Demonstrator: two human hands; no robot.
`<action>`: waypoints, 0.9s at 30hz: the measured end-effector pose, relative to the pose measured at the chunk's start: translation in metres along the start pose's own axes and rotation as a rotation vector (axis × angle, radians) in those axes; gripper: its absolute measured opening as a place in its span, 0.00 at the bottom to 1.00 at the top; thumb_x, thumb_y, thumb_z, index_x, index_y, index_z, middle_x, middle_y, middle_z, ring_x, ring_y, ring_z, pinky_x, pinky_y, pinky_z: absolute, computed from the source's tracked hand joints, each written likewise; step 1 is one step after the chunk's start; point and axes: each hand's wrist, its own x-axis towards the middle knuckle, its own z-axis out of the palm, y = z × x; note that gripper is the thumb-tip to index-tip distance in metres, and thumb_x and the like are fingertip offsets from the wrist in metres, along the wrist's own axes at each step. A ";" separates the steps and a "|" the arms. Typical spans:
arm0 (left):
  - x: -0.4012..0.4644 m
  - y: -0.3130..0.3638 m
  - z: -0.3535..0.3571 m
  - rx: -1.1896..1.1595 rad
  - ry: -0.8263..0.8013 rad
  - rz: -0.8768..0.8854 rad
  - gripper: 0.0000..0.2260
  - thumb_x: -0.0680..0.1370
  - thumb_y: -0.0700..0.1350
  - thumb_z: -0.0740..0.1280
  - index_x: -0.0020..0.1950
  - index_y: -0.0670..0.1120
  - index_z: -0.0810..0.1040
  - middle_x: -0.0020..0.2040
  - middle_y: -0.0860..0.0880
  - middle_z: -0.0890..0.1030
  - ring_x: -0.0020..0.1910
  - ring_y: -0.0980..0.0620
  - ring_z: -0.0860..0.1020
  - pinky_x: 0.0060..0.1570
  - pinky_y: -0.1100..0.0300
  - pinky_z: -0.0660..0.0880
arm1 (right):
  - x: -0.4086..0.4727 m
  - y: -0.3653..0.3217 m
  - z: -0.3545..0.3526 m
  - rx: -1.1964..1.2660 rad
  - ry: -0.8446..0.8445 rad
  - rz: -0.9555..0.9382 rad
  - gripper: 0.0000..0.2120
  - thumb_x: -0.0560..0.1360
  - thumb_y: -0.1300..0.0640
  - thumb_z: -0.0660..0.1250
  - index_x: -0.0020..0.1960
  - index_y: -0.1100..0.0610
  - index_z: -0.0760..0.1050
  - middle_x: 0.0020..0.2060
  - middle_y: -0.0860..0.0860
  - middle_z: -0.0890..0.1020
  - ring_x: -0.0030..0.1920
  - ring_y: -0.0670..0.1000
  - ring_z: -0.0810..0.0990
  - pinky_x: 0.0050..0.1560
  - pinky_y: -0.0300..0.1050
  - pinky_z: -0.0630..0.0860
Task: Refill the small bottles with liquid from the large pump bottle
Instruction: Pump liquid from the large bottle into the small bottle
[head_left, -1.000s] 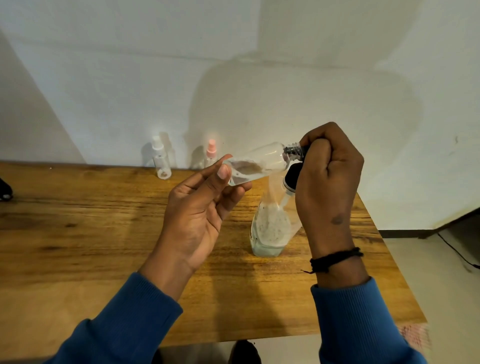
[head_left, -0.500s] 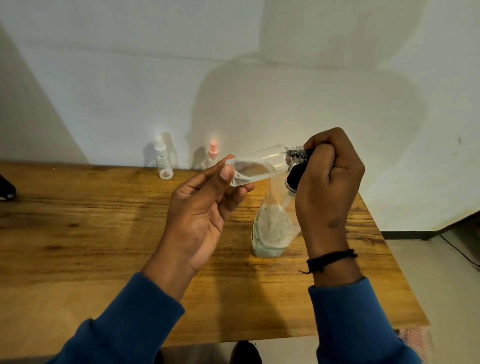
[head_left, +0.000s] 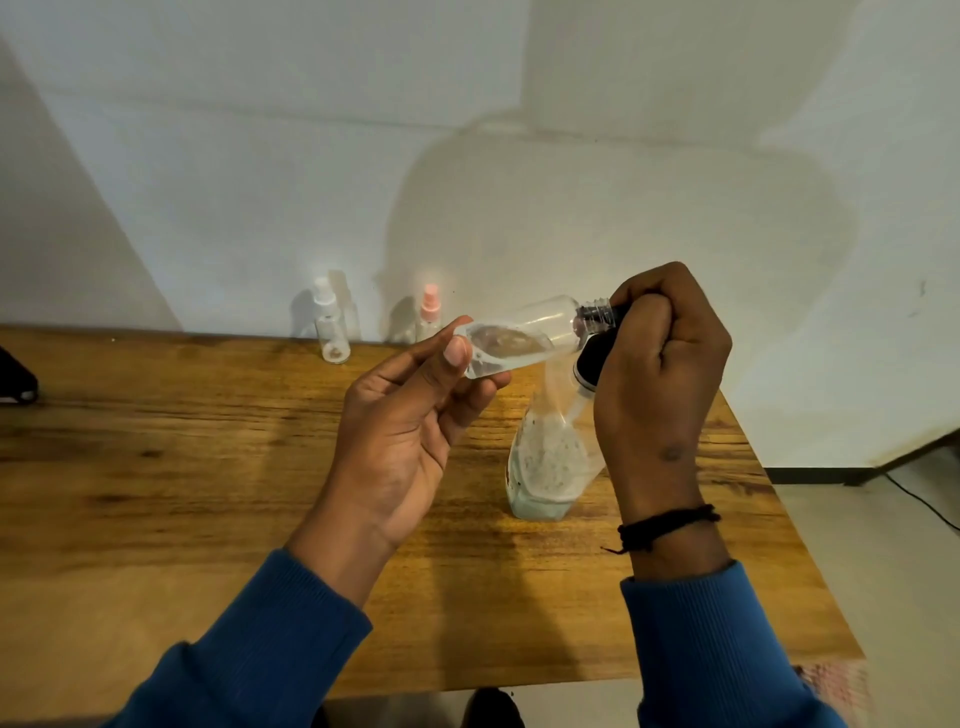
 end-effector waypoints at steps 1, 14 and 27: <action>0.000 0.000 0.000 0.000 0.001 -0.002 0.21 0.65 0.43 0.74 0.56 0.38 0.81 0.53 0.40 0.84 0.43 0.46 0.85 0.40 0.65 0.81 | 0.001 0.000 0.000 -0.006 -0.002 -0.004 0.13 0.76 0.73 0.53 0.38 0.63 0.71 0.26 0.48 0.68 0.26 0.40 0.69 0.25 0.30 0.61; 0.000 0.000 0.000 -0.004 -0.008 -0.004 0.19 0.67 0.43 0.73 0.56 0.38 0.81 0.53 0.40 0.84 0.43 0.46 0.85 0.40 0.64 0.81 | 0.003 -0.001 -0.001 -0.021 0.005 -0.009 0.13 0.76 0.73 0.53 0.38 0.63 0.71 0.26 0.46 0.67 0.26 0.41 0.68 0.26 0.30 0.61; -0.001 0.000 0.001 0.012 -0.012 -0.003 0.19 0.68 0.43 0.72 0.57 0.38 0.80 0.53 0.40 0.85 0.44 0.46 0.85 0.41 0.64 0.81 | 0.002 -0.002 -0.001 -0.039 0.006 -0.032 0.13 0.76 0.72 0.53 0.38 0.62 0.71 0.26 0.49 0.68 0.27 0.42 0.69 0.26 0.33 0.62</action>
